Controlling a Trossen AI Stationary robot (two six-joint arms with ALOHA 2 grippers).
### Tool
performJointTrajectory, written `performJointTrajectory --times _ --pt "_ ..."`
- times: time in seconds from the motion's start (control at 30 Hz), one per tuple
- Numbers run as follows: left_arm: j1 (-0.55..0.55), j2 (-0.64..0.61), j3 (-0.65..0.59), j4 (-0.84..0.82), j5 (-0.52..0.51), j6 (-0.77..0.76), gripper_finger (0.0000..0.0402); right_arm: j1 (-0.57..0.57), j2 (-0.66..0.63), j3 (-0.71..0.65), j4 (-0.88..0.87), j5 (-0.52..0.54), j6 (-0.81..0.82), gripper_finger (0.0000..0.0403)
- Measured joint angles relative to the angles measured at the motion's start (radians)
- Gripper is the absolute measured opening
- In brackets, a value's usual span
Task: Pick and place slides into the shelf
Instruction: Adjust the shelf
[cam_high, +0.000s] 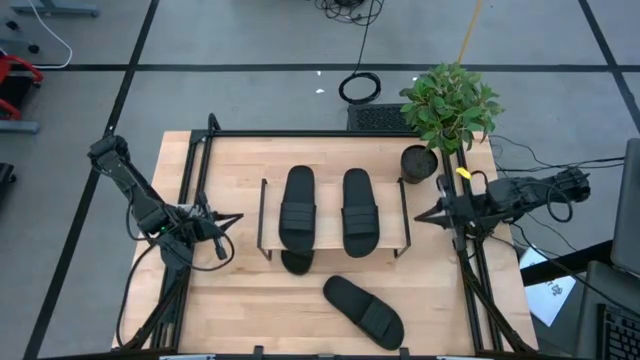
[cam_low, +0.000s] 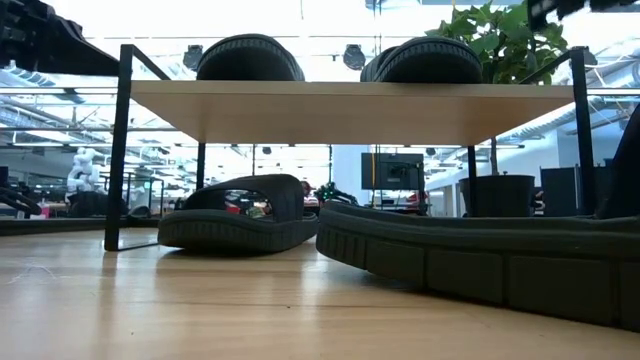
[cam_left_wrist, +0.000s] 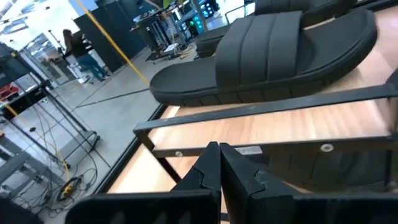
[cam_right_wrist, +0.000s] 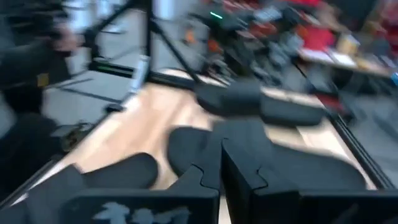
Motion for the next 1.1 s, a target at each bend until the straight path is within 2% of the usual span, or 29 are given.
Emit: performJointTrajectory --times 0.1,0.17,0.3,0.4,0.53,0.73,0.87,1.0,1.1 --pt "-0.023 0.000 0.000 0.062 0.002 0.067 0.0000 0.001 -0.002 0.000 0.042 -0.099 -0.076 0.0000" --pt "-0.041 0.000 0.000 0.118 0.030 0.120 0.0000 0.000 -0.002 0.000 0.048 -0.101 -0.079 0.0000" --pt "-0.074 0.013 0.000 0.234 0.211 0.192 0.0000 0.000 0.002 -0.041 0.073 -0.103 -0.071 0.0000" --pt "-0.095 0.075 0.000 0.327 0.318 0.211 0.0000 0.000 0.003 -0.083 0.114 -0.124 -0.082 0.0000" --pt "-0.120 0.229 0.000 0.485 0.382 0.222 0.0000 0.000 0.000 -0.114 0.167 -0.119 -0.084 0.0000" --pt "-0.144 0.549 0.001 0.725 0.379 0.161 0.0000 0.000 0.000 -0.117 0.201 -0.118 -0.091 0.0000" --pt "-0.142 0.755 0.037 0.830 0.315 0.121 0.0000 0.000 -0.001 -0.117 0.231 -0.116 -0.105 0.0000" --pt "-0.132 0.921 0.168 0.769 0.216 0.148 0.0000 0.000 0.000 -0.117 0.239 -0.115 -0.106 0.0000" --pt "-0.089 1.006 0.279 0.626 0.241 0.104 0.0000 0.000 -0.001 -0.117 0.239 -0.093 -0.105 0.0000"
